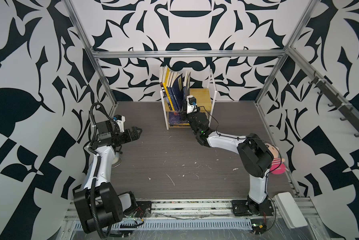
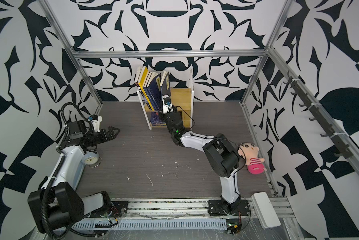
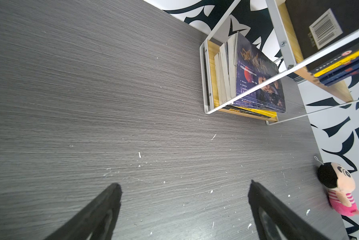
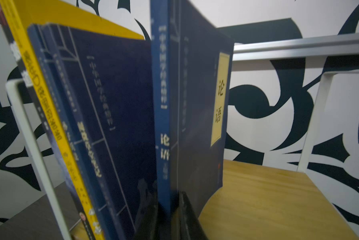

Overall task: Stacking books/files
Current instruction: Place the book on the bookshelf.

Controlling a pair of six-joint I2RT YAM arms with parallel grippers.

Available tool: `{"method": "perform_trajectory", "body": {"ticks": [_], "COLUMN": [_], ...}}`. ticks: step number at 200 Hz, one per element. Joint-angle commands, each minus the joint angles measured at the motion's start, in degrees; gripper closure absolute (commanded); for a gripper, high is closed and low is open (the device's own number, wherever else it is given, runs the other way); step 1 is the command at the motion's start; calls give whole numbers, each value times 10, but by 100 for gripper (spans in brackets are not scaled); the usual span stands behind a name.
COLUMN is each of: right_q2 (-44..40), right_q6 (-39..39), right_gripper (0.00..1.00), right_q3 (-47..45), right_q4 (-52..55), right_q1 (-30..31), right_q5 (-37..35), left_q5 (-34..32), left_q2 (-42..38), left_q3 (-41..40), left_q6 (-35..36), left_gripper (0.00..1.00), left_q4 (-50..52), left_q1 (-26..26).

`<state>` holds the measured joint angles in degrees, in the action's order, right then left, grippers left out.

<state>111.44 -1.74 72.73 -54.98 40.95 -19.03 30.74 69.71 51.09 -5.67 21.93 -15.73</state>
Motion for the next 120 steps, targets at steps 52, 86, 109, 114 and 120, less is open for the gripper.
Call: {"method": "perform_trajectory", "body": {"ticks": [52,86,109,114,120], "right_q2": [-17,-20,-31,-35,-43], "right_q6": [-28,-36,-38,-39,-39], "right_gripper": [87,85,77,75,72], "right_q3": [-1,0,-11,-18,-25], "right_q4": [-3,17,28,29,31], "right_q1": [1,1,1,0,1], "right_q5": [32,52,62,64,67], "left_q5": [-1,-3,-1,-1,-2], "left_q2": [-5,-6,-5,-6,-6], "left_q3": [-7,-8,-6,-6,-6], "left_q6": [7,9,6,7,7], "left_gripper": [0,0,0,0,0], "left_q4": [0,1,2,2,3], "left_q1": [1,2,1,1,1]}}
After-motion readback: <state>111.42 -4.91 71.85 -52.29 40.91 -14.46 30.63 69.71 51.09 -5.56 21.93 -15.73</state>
